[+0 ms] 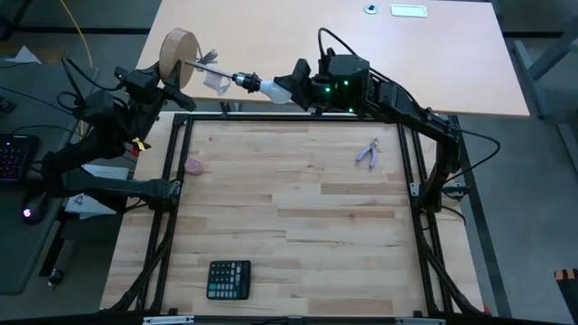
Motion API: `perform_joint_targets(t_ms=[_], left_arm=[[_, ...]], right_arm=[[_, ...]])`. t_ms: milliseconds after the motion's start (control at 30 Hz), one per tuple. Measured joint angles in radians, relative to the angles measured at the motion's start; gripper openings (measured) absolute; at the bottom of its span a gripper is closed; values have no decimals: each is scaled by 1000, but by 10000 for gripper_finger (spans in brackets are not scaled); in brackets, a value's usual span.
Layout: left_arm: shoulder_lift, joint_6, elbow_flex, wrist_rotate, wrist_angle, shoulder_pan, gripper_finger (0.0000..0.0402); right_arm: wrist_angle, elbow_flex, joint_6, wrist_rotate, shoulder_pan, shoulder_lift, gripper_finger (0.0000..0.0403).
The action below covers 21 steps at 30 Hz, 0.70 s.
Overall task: Screw lightbulb
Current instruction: Insert the white lightbulb into the brown lamp
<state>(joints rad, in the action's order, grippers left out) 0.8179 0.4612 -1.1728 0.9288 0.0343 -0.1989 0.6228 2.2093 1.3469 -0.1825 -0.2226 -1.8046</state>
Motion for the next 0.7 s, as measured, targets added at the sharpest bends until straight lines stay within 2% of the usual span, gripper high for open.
perform_joint_targets(t_ms=[233, 433, 533, 600, 700], left_arm=[[-58, 4, 1, 41, -15, 3, 122], [-111, -4, -1, 114, -36, 2, 122], [-125, -32, -1, 124, -51, 2, 122], [-136, -101, -1, 97, -74, 1, 122], [-161, -235, -1, -27, -156, 1, 122]], right_arm=[[-23, 9, -155, 20, -9, 1, 216], [-28, 10, -232, 18, -31, 27, 216], [-39, 11, -322, 73, -42, 35, 216], [-74, 11, -431, 133, -45, 35, 216], [-118, 11, -559, 237, -45, 38, 216]])
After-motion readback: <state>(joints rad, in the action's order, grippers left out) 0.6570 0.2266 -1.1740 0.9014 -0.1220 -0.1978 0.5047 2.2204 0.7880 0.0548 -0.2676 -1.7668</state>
